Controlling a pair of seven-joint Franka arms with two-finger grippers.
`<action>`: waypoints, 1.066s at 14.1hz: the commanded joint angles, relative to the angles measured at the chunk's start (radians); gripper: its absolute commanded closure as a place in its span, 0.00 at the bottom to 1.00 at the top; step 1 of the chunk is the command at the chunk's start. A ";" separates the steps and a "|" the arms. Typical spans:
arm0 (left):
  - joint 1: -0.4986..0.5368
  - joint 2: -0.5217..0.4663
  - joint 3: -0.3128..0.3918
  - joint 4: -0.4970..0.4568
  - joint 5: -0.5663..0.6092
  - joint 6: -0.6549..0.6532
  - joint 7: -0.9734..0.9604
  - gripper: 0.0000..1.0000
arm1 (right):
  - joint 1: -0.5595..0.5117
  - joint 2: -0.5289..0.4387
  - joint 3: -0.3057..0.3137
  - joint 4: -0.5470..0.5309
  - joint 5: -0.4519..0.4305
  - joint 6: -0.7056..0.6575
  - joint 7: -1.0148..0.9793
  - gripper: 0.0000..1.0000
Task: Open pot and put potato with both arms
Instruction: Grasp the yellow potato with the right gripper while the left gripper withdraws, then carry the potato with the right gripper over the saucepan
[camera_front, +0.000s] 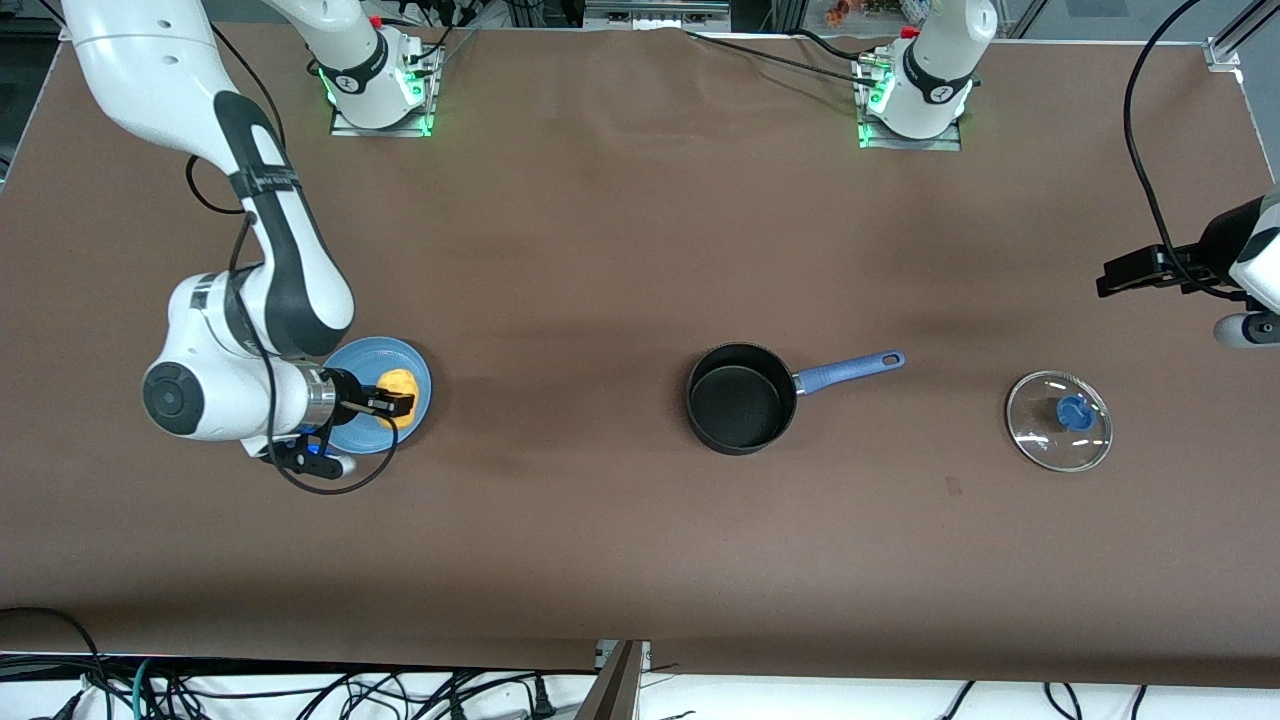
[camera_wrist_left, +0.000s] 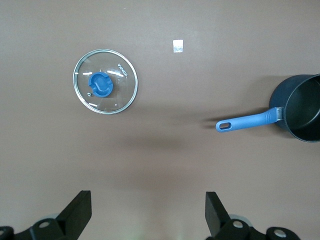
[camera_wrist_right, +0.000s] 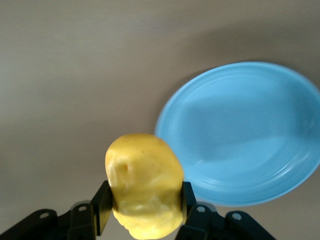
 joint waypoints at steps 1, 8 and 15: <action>-0.003 0.004 0.002 0.019 -0.006 -0.022 -0.003 0.00 | 0.034 0.006 0.040 0.073 0.081 -0.032 0.152 0.89; -0.005 0.007 -0.001 0.019 -0.015 -0.022 -0.005 0.00 | 0.174 0.049 0.198 0.109 0.314 0.356 0.540 0.89; -0.003 0.007 -0.003 0.019 -0.015 -0.022 -0.003 0.00 | 0.509 0.187 0.196 0.110 0.368 1.092 0.890 0.89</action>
